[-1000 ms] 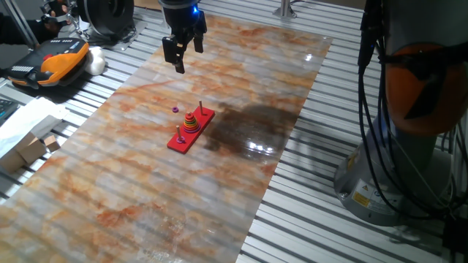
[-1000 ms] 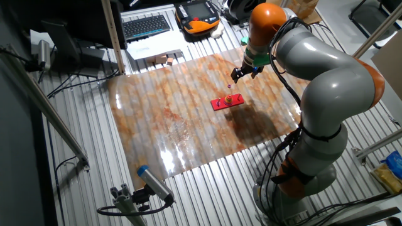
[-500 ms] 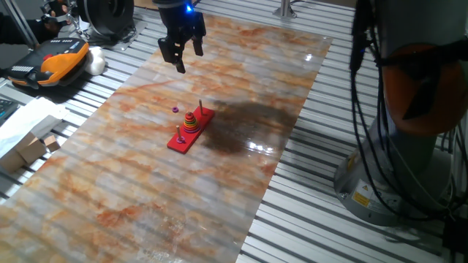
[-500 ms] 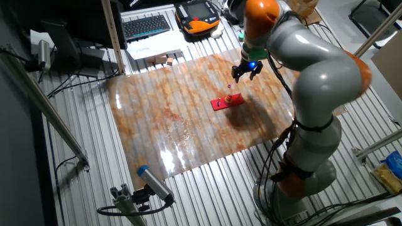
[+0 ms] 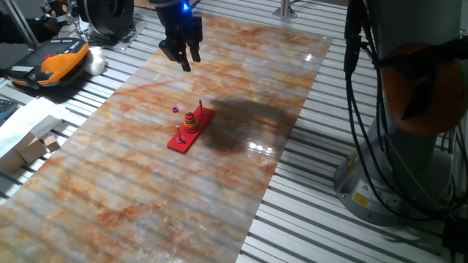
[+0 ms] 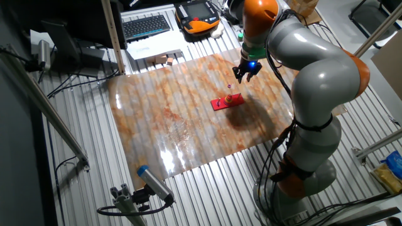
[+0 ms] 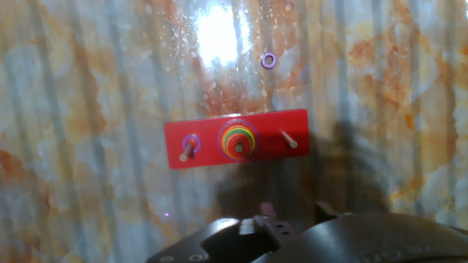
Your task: Take out one Hanoi block and throw it aside
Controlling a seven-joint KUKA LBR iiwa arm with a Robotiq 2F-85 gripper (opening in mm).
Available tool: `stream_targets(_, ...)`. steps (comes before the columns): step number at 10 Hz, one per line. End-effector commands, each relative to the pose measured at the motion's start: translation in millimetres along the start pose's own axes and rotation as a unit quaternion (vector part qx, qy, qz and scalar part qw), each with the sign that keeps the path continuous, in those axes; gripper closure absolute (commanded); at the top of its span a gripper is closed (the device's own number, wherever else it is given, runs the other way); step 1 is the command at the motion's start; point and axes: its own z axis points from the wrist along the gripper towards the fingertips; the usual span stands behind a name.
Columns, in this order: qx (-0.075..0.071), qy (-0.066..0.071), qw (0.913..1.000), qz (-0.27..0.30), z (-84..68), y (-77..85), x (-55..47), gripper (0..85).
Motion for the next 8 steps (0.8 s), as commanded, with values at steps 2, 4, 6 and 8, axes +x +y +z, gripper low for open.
stream_targets(2, -0.006, -0.016, 0.9998, 0.009, -0.2, 0.3, 0.0, 68.0)
stream_targets(4, -0.008, -0.014, 0.9999, 0.006, -0.3, 0.3, 0.0, 68.0)
stream_targets(6, -0.011, -0.005, 0.9999, -0.003, -0.2, 0.4, 0.0, 68.0)
stream_targets(8, -0.009, -0.001, 0.9999, -0.005, -0.1, 0.4, 0.1, 68.0)
